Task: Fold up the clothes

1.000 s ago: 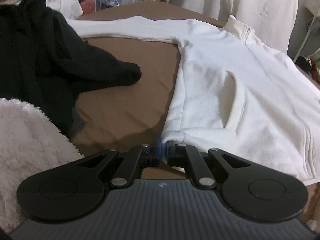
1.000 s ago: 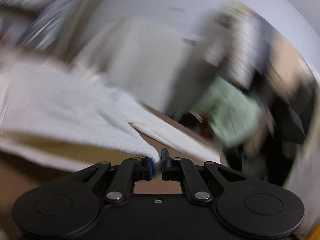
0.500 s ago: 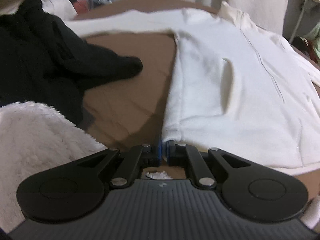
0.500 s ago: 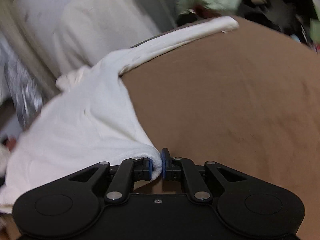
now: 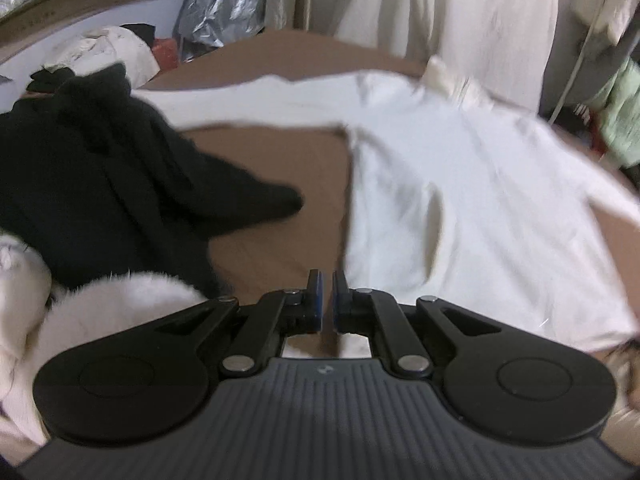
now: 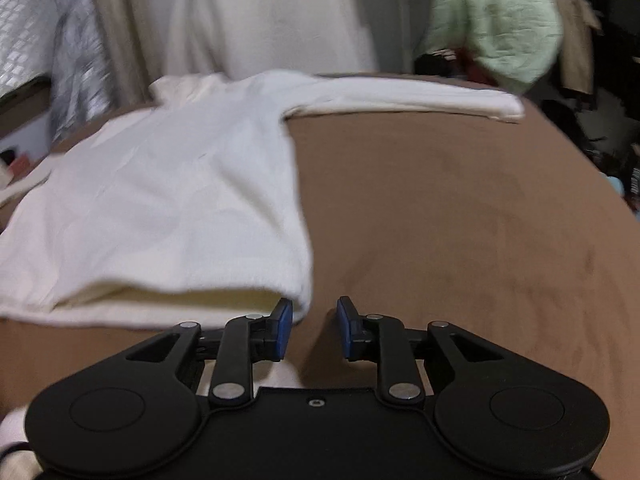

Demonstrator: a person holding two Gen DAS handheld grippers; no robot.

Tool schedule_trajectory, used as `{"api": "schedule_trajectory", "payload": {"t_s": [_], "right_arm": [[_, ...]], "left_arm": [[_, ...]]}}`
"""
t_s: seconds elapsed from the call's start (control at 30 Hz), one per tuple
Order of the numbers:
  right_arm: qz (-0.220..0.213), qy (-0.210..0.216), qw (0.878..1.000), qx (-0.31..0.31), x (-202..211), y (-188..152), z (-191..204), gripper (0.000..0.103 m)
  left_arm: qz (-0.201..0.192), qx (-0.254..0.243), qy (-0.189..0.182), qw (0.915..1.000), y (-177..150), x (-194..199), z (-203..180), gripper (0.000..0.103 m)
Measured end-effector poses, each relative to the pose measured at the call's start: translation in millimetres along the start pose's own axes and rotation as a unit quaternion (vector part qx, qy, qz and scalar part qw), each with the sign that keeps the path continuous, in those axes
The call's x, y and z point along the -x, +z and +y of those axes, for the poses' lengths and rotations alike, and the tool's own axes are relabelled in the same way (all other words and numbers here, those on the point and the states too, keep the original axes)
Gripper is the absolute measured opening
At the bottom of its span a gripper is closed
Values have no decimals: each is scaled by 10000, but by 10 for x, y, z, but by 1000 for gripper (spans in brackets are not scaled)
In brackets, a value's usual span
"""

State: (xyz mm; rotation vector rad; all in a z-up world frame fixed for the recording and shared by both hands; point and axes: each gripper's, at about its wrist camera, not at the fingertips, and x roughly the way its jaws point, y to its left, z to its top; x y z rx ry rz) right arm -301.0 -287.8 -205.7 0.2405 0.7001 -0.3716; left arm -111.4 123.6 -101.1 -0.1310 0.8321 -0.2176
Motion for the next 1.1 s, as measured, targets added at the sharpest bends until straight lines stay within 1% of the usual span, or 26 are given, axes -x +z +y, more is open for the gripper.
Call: {"api": "schedule_trajectory", "payload": {"t_s": [0.03, 0.07, 0.13, 0.17, 0.2, 0.23, 0.27, 0.3, 0.33, 0.37, 0.4, 0.47, 0.5, 0.53, 0.6, 0.67, 0.73, 0.77, 0.83, 0.9, 0.93, 0.97, 1.0, 1.1], "right_arm": [[41, 73, 9999, 134, 46, 16, 27, 31], [22, 144, 9996, 245, 101, 56, 45, 31], [-111, 350, 9989, 304, 238, 208, 38, 31], [-158, 466, 9984, 292, 299, 321, 29, 31], [-174, 589, 9978, 255, 348, 472, 22, 32], [-126, 687, 9971, 312, 361, 650, 44, 33], [5, 752, 9960, 487, 327, 865, 104, 35], [135, 818, 9944, 662, 294, 1080, 164, 37], [265, 883, 9922, 837, 260, 1295, 223, 42], [364, 870, 9904, 1006, 205, 1510, 285, 48], [416, 748, 9902, 1103, 115, 1711, 341, 50], [502, 527, 9916, 1070, -97, 2044, 418, 50], [547, 515, 9927, 949, -217, 2153, 431, 50], [591, 502, 9935, 827, -337, 2261, 443, 50], [715, 562, 9942, 580, -597, 2443, 452, 50], [880, 663, 9934, 308, -878, 2591, 419, 50], [984, 630, 9931, 43, -1141, 2753, 365, 50], [969, 582, 9935, -95, -1249, 2805, 330, 50], [900, 547, 9934, -445, -1475, 2875, 243, 50], [917, 709, 9889, -933, -1693, 2841, 140, 51], [960, 778, 9860, -1122, -1807, 2812, 105, 51], [1032, 811, 9837, -1225, -1918, 2774, 92, 51], [1104, 845, 9813, -1328, -2029, 2735, 79, 51], [1159, 844, 9792, -1436, -2325, 2664, 72, 51]], "left_arm": [[-32, 83, -121, 9999, 84, -1, 0, 6], [-38, 130, -179, 9997, 180, -46, -31, 6], [-43, -27, -153, 9999, 353, -177, -159, 7], [22, -156, -127, 9998, 440, -285, -241, 13], [168, -249, -136, 9995, 540, -441, -327, 17], [345, -260, -199, 9989, 638, -607, -391, 26], [510, -195, -257, 9982, 733, -783, -428, 30], [667, -108, -296, 9973, 831, -975, -454, 30], [728, -45, -212, 9971, 912, -1141, -462, 30], [713, 1, -30, 9974, 981, -1286, -456, 30], [699, 46, 151, 9974, 1051, -1432, -450, 30], [668, 137, 514, 9963, 1189, -1723, -437, 30], [650, 193, 603, 9959, 1237, -1838, -412, 30], [632, 257, 620, 9957, 1269, -1929, -373, 31], [706, 401, 442, 9957, 1341, -2114, -312, 31], [727, 555, 266, 9955, 1427, -2301, -274, 31], [636, 638, 133, 9958, 1491, -2477, -283, 32], [585, 619, 68, 9963, 1502, -2559, -295, 38], [507, 553, -61, 9972, 1511, -2720, -318, 46], [461, 399, -158, 9980, 1484, -2862, -329, 47], [399, 308, -169, 9986, 1466, -2916, -322, 50], [353, 238, -155, 9990, 1442, -2968, -304, 52], [321, 184, -121, 9992, 1414, -3017, -278, 53], [295, 349, -268, 9986, 1365, -3137, -153, 53]]}}
